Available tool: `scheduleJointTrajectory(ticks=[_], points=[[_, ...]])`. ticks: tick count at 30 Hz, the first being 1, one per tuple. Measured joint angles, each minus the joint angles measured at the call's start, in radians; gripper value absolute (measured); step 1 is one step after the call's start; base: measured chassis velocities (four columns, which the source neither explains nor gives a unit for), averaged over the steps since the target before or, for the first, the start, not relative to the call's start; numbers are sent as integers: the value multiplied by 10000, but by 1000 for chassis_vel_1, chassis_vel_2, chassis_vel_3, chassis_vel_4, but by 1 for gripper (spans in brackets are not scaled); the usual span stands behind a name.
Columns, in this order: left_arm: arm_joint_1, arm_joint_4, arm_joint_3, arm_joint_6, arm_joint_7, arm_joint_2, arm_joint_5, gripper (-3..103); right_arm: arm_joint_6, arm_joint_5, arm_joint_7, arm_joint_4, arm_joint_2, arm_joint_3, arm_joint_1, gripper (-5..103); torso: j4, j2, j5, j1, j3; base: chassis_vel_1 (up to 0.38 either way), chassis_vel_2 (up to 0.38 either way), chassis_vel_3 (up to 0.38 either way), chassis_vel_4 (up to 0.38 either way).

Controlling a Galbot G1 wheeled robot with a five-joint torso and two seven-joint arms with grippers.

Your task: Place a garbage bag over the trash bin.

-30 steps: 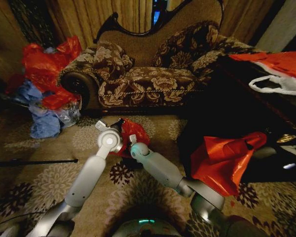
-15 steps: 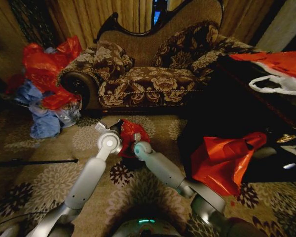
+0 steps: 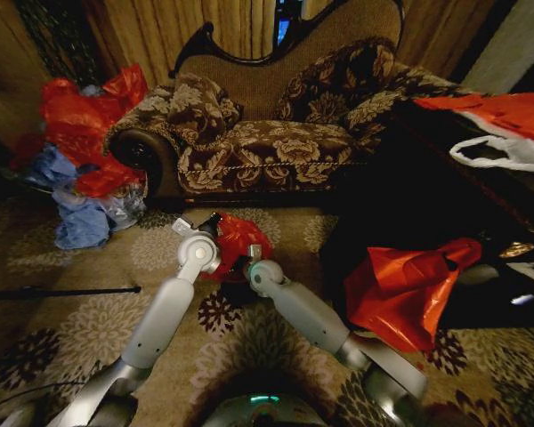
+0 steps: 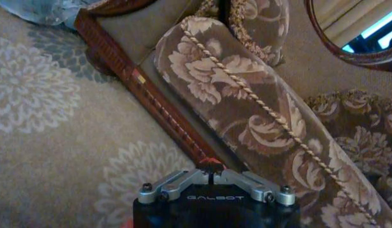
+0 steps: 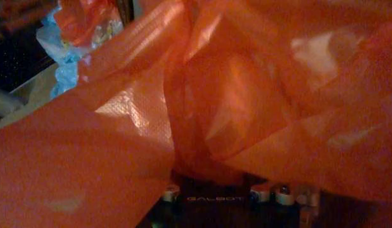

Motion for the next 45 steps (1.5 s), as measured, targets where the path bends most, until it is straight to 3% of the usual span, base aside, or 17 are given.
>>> scheduleJointTrajectory(ticks=[14,30,38,42,44,45], points=[[147,273,14,18,123,140,197,0,254,-735,217,2060,-915,284,-720,100,1,0,-1,0,0,0,0,0,0],[71,811,3,-32,232,59,641,0,389,-1605,51,5243,-2667,820,-1970,100,-1,0,0,1,0,0,0,0,0],[21,978,112,-37,236,-1,720,0,616,-1910,-552,5724,-3026,1202,-2411,100,-1,0,-2,1,0,0,0,0,0],[-19,1048,141,-41,236,-27,767,0,917,-1184,-1287,5703,-3095,1252,-2581,100,-1,0,-2,1,0,0,0,0,0],[-52,1075,147,-45,236,-56,788,0,1501,-549,-2375,5511,-3154,1313,-2893,100,2,0,1,1,1,0,0,0,0],[-52,1075,147,-45,236,-56,788,0,1501,-549,-2375,5511,-3154,1313,-2893,100,2,0,1,1,1,0,0,0,0]])
